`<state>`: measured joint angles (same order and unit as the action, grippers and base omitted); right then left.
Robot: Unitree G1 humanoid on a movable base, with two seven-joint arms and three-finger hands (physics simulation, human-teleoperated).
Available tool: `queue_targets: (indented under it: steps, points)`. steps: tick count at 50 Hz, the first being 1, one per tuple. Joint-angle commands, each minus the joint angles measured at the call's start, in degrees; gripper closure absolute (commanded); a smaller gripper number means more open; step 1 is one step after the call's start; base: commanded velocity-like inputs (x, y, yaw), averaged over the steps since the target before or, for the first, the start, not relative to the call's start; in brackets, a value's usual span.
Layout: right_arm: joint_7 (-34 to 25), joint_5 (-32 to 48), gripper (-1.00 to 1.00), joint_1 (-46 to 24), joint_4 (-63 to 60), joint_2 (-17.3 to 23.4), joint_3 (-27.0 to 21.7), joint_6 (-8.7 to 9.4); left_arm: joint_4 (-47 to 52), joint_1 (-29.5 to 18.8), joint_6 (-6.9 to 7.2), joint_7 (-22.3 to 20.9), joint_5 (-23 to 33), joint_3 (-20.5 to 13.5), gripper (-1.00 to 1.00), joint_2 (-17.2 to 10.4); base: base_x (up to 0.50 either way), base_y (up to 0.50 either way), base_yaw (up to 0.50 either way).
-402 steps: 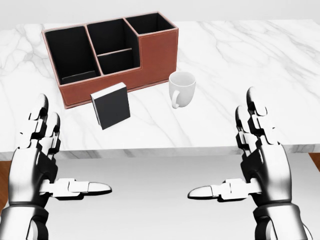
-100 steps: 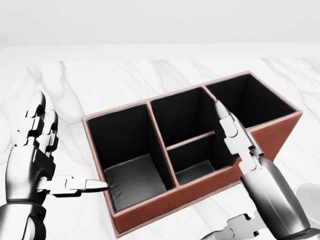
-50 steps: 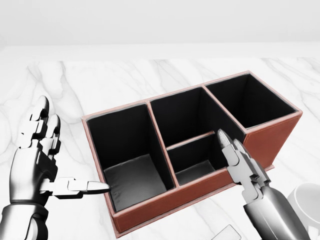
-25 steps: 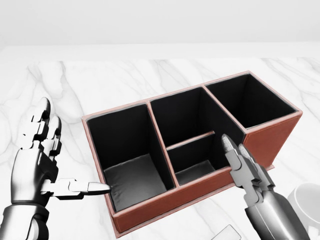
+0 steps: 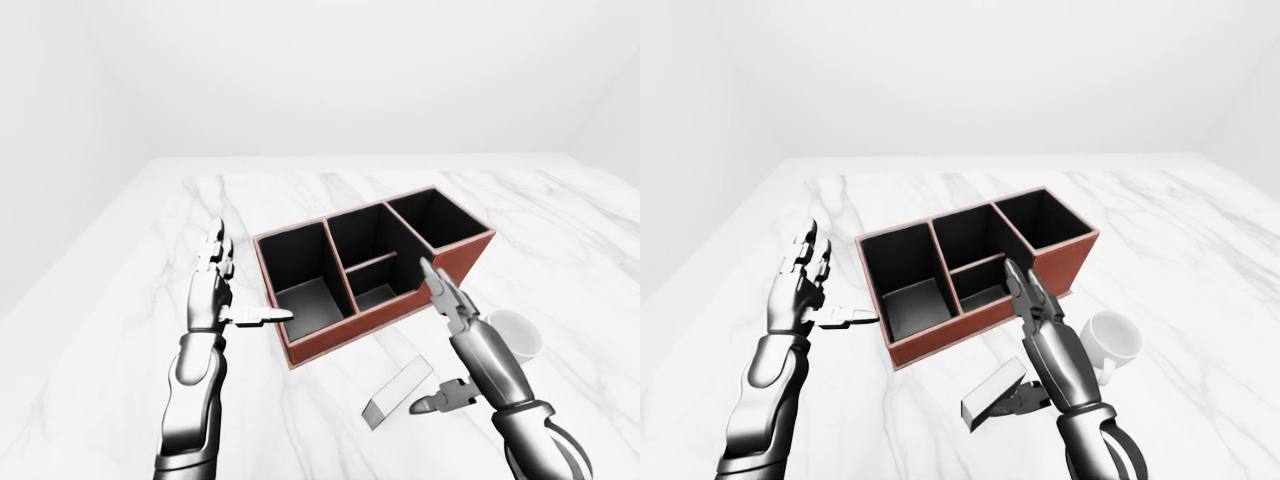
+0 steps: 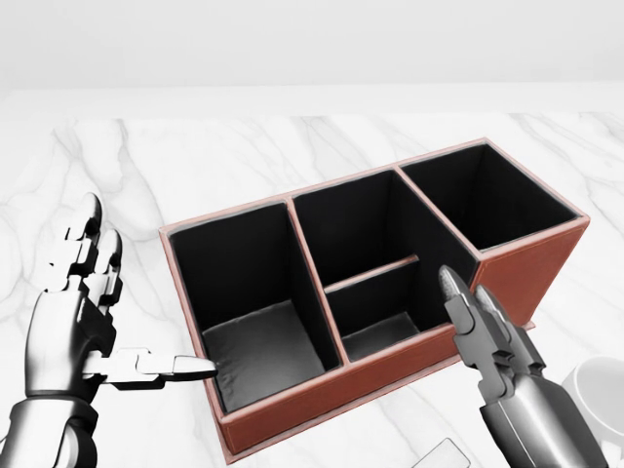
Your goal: Pick up the book and place it in the front compartment of the caddy.
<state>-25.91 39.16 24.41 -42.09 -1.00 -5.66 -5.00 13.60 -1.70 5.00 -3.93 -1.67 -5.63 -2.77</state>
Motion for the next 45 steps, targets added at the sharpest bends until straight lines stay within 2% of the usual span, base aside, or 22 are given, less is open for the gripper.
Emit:
queue_targets:
  steps: [1, 26, 45]
  points:
    - [0.6, 1.9, -1.00, 0.0, -0.6, -0.1, 0.3, 0.00, -0.5, -0.1, 0.00, 0.0, 0.0, 0.0, -1.00, 0.0, 0.00, 0.00, 0.00]
    - [3.1, 4.4, -1.00, -0.7, 1.6, 0.7, 1.6, 0.00, -0.7, 0.0, 0.00, 0.0, 0.1, 0.1, -1.00, 0.0, 0.00, 0.00, 0.00]
    - [5.7, 7.3, -1.00, 0.7, 3.1, 1.8, 4.5, 0.00, -2.1, -0.3, 0.00, 0.1, 0.3, 0.1, -1.00, 0.0, 0.00, 0.00, 0.00]
